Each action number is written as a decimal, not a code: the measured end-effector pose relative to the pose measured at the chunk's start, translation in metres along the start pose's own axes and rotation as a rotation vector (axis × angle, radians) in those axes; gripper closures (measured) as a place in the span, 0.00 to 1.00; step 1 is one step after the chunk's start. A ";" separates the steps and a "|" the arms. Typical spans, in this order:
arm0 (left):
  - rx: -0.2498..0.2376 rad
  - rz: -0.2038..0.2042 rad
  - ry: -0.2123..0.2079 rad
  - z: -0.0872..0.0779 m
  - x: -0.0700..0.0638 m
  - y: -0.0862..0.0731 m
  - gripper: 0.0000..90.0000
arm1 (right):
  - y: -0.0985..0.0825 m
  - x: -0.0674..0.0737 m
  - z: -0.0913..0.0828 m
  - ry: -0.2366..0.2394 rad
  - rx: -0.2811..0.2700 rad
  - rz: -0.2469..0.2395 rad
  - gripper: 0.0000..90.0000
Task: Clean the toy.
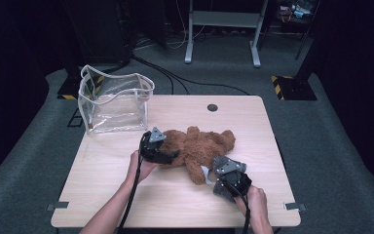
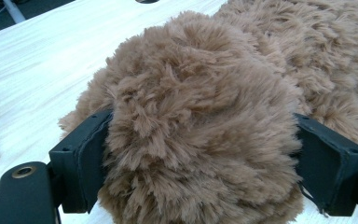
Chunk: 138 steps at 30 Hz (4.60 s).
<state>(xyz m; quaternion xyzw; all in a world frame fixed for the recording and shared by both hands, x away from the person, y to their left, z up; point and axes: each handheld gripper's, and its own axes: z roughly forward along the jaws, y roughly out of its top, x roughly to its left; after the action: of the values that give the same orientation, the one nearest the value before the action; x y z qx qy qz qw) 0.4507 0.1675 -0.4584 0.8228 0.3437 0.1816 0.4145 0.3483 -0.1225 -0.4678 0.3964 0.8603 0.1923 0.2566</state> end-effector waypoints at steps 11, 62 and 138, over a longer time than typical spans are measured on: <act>0.000 0.000 0.004 0.001 -0.001 0.000 0.16 | 0.014 -0.019 -0.033 0.066 -0.148 0.116 0.84; -0.001 0.003 0.006 0.001 -0.002 0.000 0.16 | 0.058 0.027 0.023 0.277 -0.104 0.075 0.82; -0.055 -0.086 0.060 -0.040 0.043 -0.011 0.18 | 0.125 0.087 0.025 0.250 -0.249 -0.138 0.82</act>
<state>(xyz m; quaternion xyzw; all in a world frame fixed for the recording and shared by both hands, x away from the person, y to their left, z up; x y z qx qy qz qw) 0.4527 0.2253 -0.4433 0.7899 0.3860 0.1973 0.4338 0.3881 0.0246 -0.4463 0.2748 0.8801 0.3271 0.2073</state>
